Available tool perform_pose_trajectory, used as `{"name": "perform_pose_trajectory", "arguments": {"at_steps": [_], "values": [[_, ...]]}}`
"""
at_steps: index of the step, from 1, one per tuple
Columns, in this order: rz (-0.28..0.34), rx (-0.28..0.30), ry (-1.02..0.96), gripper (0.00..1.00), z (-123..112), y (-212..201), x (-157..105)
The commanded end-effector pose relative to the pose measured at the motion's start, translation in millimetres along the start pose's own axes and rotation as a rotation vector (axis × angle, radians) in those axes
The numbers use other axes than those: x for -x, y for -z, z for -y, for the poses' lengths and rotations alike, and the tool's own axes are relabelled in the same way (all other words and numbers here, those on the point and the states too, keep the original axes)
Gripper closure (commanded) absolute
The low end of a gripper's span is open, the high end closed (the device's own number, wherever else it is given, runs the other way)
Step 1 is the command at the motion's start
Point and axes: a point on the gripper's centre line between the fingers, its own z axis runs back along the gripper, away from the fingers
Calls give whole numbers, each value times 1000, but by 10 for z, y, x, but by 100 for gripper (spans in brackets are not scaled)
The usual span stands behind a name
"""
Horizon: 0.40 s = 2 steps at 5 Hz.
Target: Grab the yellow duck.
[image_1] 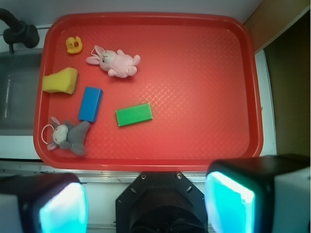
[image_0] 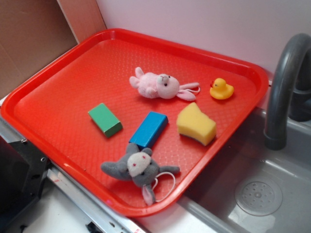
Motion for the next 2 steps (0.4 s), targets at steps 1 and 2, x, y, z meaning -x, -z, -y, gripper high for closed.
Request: {"name": "perform_pose_trajectory", "arguments": {"at_steps": [1,2], "values": [[147,-43,274,0,-21,-43,-695],[178,-65,407,0,76,19,-956]]}}
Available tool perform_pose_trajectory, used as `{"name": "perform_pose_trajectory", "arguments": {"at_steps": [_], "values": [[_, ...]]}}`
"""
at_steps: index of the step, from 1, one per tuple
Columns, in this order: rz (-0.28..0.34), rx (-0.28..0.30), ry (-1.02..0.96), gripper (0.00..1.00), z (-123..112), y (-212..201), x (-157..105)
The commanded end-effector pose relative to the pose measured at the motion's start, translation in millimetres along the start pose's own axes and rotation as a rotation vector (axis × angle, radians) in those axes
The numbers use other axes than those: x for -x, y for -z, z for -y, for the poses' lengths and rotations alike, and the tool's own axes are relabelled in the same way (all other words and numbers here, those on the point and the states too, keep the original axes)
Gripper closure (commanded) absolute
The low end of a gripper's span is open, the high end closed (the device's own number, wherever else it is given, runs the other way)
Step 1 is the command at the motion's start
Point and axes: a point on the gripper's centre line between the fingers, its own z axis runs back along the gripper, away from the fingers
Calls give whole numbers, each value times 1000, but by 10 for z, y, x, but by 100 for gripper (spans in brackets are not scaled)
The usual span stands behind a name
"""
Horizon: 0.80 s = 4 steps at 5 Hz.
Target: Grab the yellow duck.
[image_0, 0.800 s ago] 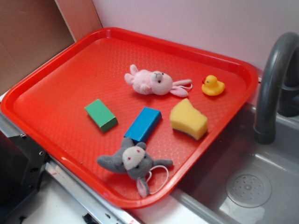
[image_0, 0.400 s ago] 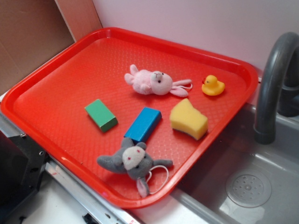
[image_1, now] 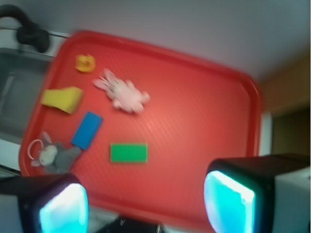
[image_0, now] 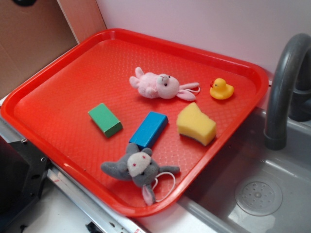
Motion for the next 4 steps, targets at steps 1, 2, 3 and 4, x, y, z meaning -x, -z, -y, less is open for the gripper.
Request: {"name": "perform_pose_trajectory", "arguments": {"at_steps": [1,2,3,4], "values": [[83,-75,354,0,234,255,-702],[84,-122,571,0,538,541,-869],[93,-137,708,0,780,890,-1038],[58,-150,736,0,882,1201,-1279]]}}
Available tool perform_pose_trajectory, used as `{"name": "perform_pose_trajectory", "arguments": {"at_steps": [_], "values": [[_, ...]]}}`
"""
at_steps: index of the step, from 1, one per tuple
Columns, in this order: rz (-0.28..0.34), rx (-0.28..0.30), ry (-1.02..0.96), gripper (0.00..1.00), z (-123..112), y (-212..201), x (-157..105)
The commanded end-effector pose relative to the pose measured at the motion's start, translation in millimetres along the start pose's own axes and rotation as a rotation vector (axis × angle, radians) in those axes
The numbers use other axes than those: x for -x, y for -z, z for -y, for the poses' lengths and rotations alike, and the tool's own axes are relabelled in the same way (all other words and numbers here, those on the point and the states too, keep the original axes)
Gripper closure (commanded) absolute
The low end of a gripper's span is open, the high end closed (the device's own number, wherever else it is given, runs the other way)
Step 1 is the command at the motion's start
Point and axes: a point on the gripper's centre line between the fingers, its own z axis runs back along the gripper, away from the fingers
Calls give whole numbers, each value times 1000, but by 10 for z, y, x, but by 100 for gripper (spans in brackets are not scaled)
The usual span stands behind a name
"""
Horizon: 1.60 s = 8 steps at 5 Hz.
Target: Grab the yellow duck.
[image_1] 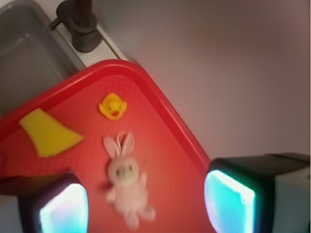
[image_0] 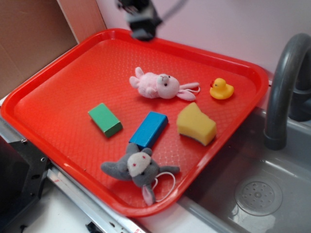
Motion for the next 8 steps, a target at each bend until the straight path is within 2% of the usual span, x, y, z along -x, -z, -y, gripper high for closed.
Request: {"name": "perform_pose_trajectory", "arguments": {"at_steps": [1,2,4,5,6,7,8], "values": [[-38,-1,30,0,-4,445,-450],[-89,22,28,0,-8,703,-478],[-115,165,80,0,189,1018,-523],[-130,156,81,0,235,1120,-538],[-126,148,28,33,253,1244,-527],[-114,128,-14,100,170,1122,-436],[-135,109,-70,100,115,1040,-390]]}}
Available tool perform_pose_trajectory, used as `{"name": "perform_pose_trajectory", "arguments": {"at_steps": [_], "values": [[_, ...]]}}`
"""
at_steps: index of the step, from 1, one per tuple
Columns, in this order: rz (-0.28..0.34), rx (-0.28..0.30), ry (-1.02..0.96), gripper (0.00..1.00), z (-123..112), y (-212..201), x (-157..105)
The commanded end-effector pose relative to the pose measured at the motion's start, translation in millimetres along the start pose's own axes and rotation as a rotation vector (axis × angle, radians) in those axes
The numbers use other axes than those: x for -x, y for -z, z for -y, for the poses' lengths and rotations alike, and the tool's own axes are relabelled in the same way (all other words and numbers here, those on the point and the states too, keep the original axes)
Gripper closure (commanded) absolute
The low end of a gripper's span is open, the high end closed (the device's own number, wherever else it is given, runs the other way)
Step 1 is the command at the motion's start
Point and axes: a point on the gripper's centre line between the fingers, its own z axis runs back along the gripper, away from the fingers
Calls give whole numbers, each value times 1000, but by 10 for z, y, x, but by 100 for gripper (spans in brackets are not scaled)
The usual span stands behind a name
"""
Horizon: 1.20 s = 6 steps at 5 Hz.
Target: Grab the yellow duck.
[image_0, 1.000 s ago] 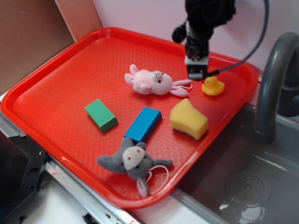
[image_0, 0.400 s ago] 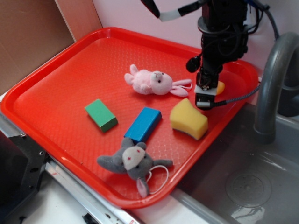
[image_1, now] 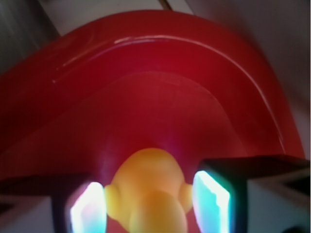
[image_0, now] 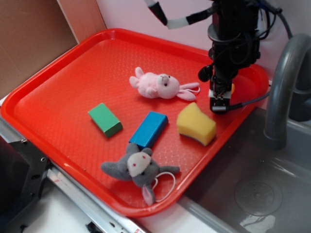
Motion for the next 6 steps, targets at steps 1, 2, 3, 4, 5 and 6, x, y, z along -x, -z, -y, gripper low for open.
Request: {"name": "perform_pose_trajectory", "arguments": {"at_steps": [1,2,3,4,5,6], "values": [[-1,-143,-324,100,-183,-762,309],[-4,-190,-580,100,-260,-1210,599],[-28,-190,-832,100,-230,-1637,982],[-91,-129,-1076,100,-146,-1888,1265],[-70,-65,-1097,100,-68,-2000,1269],[-33,45,-918,100,-156,-1956,1273]]}}
